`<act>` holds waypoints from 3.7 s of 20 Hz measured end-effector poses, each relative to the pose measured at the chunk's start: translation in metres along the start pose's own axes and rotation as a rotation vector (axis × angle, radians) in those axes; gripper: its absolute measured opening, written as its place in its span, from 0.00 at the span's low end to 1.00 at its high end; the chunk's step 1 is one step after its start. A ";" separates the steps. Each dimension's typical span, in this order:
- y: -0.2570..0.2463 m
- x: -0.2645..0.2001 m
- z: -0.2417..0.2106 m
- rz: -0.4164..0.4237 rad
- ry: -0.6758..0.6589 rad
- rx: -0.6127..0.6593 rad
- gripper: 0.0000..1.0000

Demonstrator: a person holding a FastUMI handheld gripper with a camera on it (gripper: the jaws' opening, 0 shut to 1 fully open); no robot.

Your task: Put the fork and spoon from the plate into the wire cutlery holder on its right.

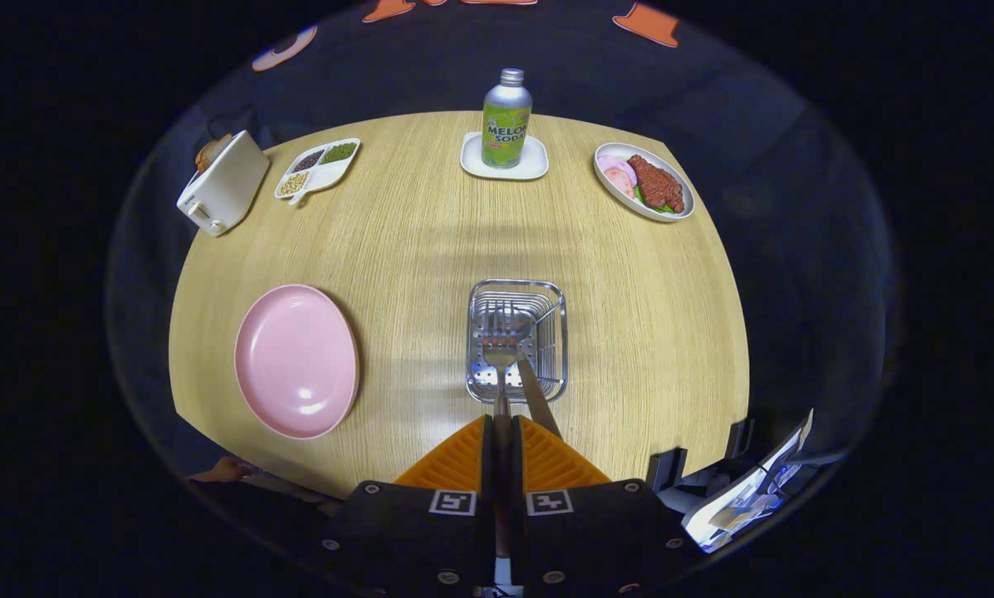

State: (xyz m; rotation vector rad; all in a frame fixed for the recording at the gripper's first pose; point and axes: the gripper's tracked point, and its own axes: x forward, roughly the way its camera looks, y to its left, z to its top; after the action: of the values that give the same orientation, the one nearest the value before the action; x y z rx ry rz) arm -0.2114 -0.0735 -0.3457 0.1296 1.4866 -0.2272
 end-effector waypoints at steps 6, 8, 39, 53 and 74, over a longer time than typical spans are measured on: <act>-0.002 0.008 0.012 0.005 0.001 0.000 0.08; -0.003 0.014 0.021 0.009 -0.008 0.003 0.09; -0.001 -0.253 0.181 0.006 -1.256 0.057 0.93; 0.007 -0.304 0.187 0.024 -1.466 0.068 0.98; 0.005 -0.304 0.170 0.040 -1.496 0.036 0.98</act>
State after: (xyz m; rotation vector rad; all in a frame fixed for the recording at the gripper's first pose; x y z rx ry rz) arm -0.0663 -0.0850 -0.0292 -0.0061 -0.0079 -0.2270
